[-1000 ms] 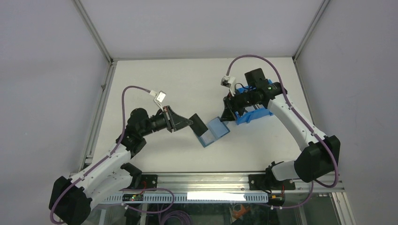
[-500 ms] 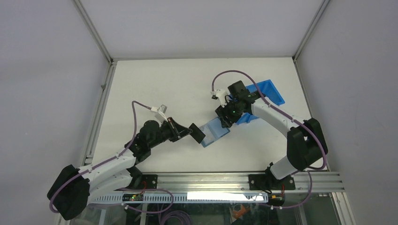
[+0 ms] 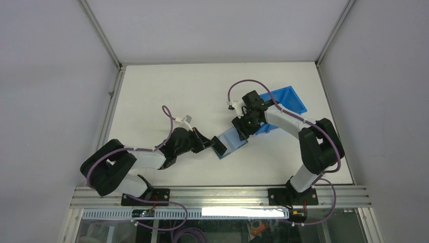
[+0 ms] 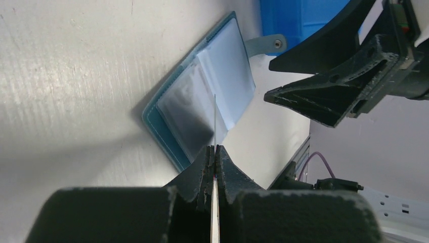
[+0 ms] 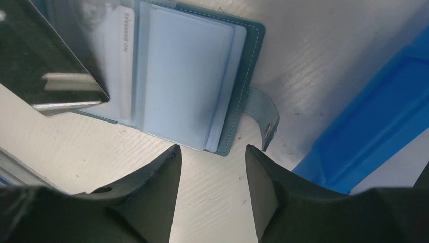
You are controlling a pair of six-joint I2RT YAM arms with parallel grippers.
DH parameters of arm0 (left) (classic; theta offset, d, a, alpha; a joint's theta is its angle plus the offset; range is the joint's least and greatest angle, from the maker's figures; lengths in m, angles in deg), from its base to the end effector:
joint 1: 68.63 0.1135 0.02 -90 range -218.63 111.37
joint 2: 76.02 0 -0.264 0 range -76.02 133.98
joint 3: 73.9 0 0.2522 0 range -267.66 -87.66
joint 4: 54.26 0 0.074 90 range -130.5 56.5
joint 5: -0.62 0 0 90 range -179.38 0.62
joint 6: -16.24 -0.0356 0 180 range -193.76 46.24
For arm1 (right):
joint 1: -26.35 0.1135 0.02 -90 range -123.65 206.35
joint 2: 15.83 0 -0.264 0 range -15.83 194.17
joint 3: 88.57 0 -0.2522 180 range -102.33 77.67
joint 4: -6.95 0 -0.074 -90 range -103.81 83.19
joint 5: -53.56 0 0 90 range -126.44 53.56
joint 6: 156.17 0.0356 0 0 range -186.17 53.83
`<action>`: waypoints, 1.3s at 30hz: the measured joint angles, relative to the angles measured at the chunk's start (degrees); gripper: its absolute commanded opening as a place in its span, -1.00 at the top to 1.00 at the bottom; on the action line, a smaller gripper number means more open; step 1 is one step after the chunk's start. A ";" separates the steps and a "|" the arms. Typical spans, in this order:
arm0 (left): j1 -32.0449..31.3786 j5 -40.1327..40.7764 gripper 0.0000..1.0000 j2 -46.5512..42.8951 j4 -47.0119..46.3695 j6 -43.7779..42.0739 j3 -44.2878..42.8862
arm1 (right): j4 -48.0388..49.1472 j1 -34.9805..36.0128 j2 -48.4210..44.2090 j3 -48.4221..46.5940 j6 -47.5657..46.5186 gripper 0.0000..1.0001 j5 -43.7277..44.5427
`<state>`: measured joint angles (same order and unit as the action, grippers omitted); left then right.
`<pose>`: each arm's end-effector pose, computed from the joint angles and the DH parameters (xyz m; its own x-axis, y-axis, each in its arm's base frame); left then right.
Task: Put the credit cards into the card holder
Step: Insert the credit card into the card holder.
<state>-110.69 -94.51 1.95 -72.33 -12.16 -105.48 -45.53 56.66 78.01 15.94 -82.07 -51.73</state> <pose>0.1726 -0.1600 0.1372 -0.8059 -0.4529 -0.3814 0.0353 0.6062 -0.7945 0.2652 0.1659 0.1952 -0.6304 -0.6746 -0.3840 -0.7635 0.6283 0.1496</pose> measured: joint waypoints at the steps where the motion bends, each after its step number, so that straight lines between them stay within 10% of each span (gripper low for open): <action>1: 0.00 -0.15 1.00 1.95 -1.38 0.31 -0.37 | 0.07 0.00 0.35 0.00 0.26 -0.06 0.22; 39: 1.27 -6.38 1.00 18.75 -13.38 5.16 -4.59 | 1.38 0.42 6.51 -1.38 2.12 0.04 3.04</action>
<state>-109.43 -100.89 20.70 -85.71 -7.00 -110.07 -44.16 57.07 84.52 14.56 -79.95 -48.69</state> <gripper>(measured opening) 0.009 0.486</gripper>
